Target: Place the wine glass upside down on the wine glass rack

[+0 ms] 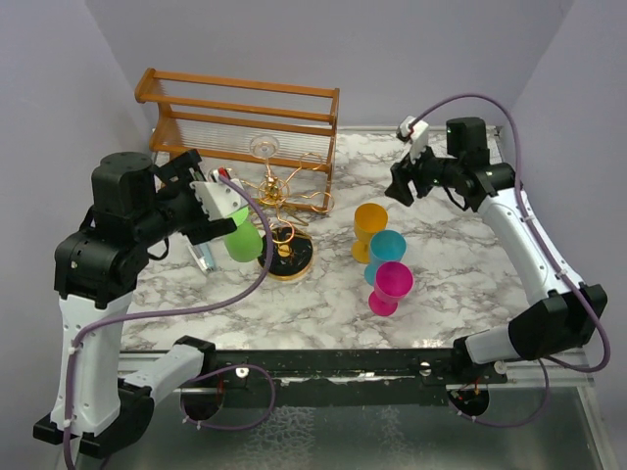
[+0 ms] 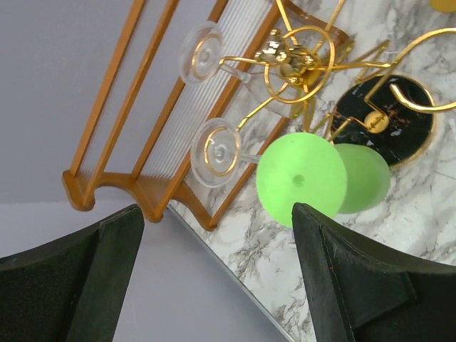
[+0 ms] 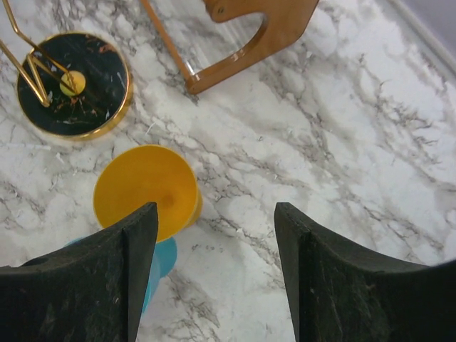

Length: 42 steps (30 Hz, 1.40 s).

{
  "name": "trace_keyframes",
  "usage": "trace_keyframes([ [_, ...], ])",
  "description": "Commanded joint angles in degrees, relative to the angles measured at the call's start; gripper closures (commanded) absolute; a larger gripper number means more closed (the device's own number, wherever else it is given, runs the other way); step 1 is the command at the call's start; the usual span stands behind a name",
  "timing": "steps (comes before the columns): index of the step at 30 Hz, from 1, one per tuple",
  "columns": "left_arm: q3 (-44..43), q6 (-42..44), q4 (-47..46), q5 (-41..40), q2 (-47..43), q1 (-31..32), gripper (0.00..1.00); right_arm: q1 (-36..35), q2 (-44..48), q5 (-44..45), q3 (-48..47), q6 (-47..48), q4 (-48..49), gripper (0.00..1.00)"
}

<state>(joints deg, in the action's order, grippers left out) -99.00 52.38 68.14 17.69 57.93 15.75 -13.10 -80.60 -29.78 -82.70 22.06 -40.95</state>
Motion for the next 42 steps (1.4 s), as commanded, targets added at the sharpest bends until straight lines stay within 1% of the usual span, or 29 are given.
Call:
trace_keyframes([
  [1, 0.4, -8.9, -9.7, -7.2, 0.8, -0.7, 0.1, -3.6, -1.9, 5.6, 1.5, 1.0, -3.3, 0.34],
  [7, 2.2, -9.9, -12.7, -10.9, 2.1, -0.9, 0.09, -6.4, -5.4, 8.5, 2.3, 0.3, -4.1, 0.36],
  [12, 2.0, -9.7, -12.4, -10.3, 2.5, -1.0, 0.09, -7.8, -8.8, 10.8, 1.9, -0.1, -4.6, 0.44],
  [17, 1.5, -9.5, -12.3, -10.4, 3.1, -1.0, 0.09, -8.7, -11.5, 11.2, 1.2, -0.4, -4.9, 0.56],
  [22, 0.8, -9.5, -12.4, -10.3, 4.1, -1.0, 0.09, -9.2, -12.8, 11.9, 0.3, -0.5, -5.0, 0.72],
  [28, 0.5, -10.9, -13.6, -10.2, 5.7, -1.0, 0.08, -9.3, -13.0, 12.1, -0.4, -0.4, -3.8, 0.9],
  [31, 0.1, -12.6, -14.7, -10.3, 6.5, -1.0, 0.07, -9.3, -13.5, 13.6, -1.6, -0.3, -2.8, 0.98],
  [38, -1.0, -18.7, -18.7, -11.1, 7.6, -1.0, 0.02, -8.9, -13.1, 23.6, -5.8, -0.2, 2.9, 0.99],
  [42, -1.7, -21.4, -21.5, -11.6, 8.0, -1.0, 0.01, -7.0, -13.9, 26.2, -9.8, -0.3, 4.5, 0.99],
])
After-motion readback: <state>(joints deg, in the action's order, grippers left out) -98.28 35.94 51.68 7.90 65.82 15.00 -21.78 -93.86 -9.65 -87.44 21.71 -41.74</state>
